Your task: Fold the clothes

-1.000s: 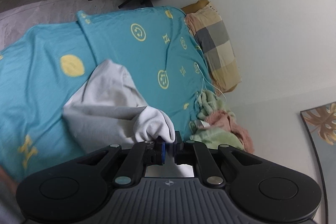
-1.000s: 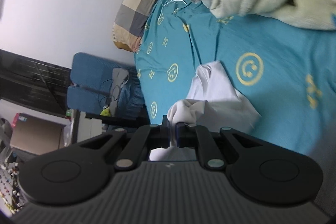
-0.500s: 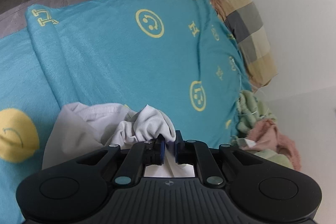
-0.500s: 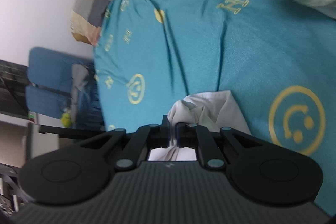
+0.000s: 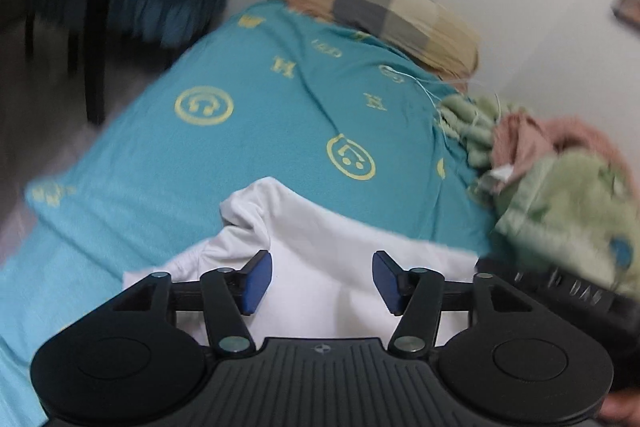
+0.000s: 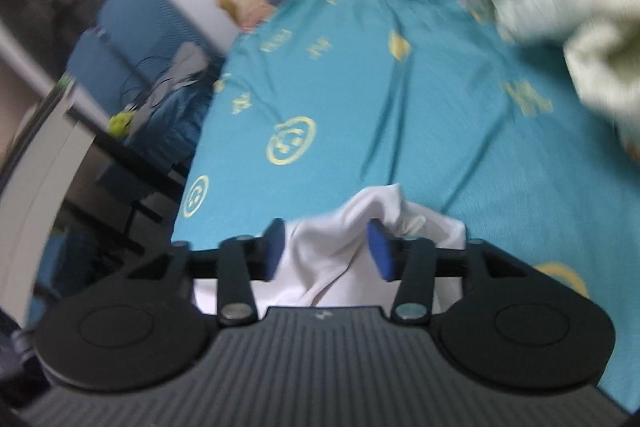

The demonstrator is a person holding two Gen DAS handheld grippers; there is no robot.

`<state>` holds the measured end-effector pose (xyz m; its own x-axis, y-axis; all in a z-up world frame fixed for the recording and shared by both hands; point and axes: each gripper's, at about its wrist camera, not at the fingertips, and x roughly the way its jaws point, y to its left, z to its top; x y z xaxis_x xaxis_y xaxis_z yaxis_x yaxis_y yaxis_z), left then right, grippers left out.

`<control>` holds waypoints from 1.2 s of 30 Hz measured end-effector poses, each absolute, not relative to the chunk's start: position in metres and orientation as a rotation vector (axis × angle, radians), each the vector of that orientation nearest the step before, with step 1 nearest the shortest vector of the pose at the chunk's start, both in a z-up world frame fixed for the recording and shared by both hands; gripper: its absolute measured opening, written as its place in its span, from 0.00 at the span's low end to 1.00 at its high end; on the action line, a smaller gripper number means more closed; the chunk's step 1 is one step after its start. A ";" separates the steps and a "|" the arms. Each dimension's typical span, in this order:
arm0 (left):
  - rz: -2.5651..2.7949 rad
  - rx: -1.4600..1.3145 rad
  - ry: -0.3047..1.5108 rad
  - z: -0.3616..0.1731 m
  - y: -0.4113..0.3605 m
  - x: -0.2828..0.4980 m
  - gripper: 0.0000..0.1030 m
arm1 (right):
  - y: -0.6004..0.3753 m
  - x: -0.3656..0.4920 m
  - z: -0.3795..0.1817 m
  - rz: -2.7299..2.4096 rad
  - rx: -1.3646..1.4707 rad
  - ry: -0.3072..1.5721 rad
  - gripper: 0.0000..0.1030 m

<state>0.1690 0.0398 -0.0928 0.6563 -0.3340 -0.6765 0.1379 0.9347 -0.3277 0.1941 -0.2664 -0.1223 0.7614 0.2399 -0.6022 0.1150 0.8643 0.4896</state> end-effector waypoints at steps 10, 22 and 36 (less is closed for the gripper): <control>-0.244 -0.064 0.861 -0.134 0.014 0.187 0.59 | -0.232 0.227 -0.153 0.159 0.194 0.775 0.59; -0.264 -0.038 0.821 -0.107 0.012 0.153 0.59 | -0.226 0.212 -0.153 0.121 0.182 0.795 0.59; -0.249 -0.046 0.857 -0.094 0.018 0.076 0.60 | -0.216 0.128 -0.128 0.099 0.121 0.802 0.59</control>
